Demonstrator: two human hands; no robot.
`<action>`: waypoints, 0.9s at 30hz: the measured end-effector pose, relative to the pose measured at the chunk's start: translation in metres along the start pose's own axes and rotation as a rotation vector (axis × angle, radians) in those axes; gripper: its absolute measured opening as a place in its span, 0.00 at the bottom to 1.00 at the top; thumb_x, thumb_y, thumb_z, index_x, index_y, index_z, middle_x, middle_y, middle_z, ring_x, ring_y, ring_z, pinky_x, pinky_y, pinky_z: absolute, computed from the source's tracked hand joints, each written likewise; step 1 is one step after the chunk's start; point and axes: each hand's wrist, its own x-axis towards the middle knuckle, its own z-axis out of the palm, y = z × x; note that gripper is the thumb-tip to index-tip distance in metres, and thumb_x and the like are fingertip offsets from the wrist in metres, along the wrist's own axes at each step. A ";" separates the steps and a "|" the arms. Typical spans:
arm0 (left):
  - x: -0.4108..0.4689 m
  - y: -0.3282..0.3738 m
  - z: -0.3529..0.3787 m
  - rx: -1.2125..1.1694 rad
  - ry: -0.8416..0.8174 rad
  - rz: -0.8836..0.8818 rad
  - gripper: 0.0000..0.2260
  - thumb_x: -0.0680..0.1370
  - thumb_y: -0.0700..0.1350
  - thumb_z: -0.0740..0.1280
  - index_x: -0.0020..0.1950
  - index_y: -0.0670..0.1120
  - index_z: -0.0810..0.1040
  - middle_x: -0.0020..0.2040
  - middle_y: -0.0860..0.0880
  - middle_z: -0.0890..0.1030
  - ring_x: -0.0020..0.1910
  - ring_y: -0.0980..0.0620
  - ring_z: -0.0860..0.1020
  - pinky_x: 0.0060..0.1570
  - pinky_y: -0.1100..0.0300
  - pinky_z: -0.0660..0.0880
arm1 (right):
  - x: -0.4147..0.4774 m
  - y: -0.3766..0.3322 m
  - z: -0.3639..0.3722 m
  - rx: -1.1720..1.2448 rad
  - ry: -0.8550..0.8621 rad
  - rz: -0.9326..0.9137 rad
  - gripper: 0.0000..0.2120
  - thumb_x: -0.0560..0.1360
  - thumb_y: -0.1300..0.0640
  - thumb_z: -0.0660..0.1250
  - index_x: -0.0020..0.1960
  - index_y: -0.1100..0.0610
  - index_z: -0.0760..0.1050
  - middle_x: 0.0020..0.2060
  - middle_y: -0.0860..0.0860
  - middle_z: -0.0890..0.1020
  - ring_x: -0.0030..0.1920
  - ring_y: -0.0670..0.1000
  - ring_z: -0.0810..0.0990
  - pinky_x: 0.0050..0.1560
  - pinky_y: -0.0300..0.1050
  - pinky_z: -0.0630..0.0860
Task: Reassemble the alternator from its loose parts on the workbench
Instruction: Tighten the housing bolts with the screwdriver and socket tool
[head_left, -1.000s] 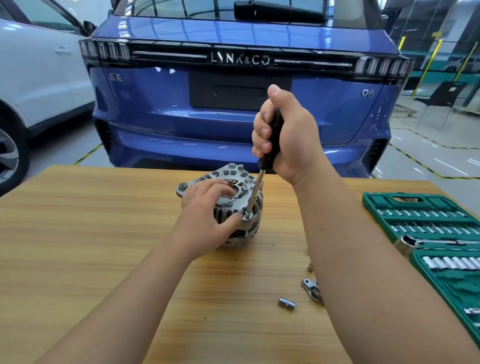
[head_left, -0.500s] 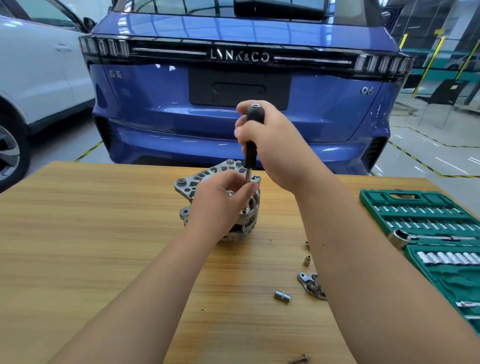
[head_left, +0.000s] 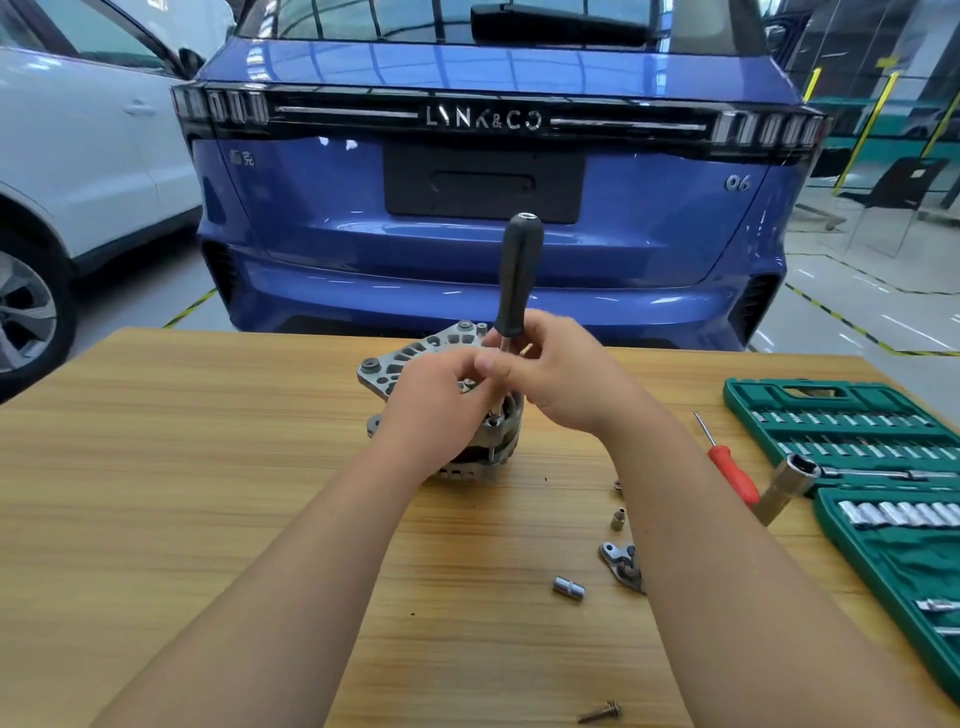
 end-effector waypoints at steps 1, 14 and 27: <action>-0.001 -0.002 -0.002 -0.015 -0.041 0.012 0.05 0.79 0.52 0.65 0.48 0.60 0.80 0.41 0.60 0.81 0.41 0.64 0.77 0.38 0.62 0.74 | -0.002 0.001 -0.001 -0.008 -0.041 0.000 0.04 0.76 0.48 0.69 0.51 0.42 0.77 0.43 0.41 0.80 0.42 0.41 0.79 0.41 0.37 0.74; -0.002 0.003 0.006 -0.073 0.027 -0.036 0.03 0.77 0.51 0.69 0.44 0.59 0.81 0.37 0.59 0.81 0.39 0.62 0.78 0.35 0.68 0.74 | 0.000 0.005 0.008 -0.065 0.151 -0.017 0.08 0.73 0.48 0.70 0.40 0.47 0.72 0.34 0.43 0.76 0.33 0.40 0.74 0.34 0.38 0.70; -0.004 -0.006 0.012 -0.164 -0.015 -0.065 0.04 0.78 0.50 0.68 0.47 0.58 0.82 0.42 0.60 0.82 0.48 0.61 0.78 0.50 0.55 0.75 | -0.004 0.011 0.007 0.043 0.092 -0.033 0.02 0.75 0.50 0.69 0.44 0.44 0.76 0.37 0.42 0.80 0.37 0.40 0.79 0.32 0.30 0.72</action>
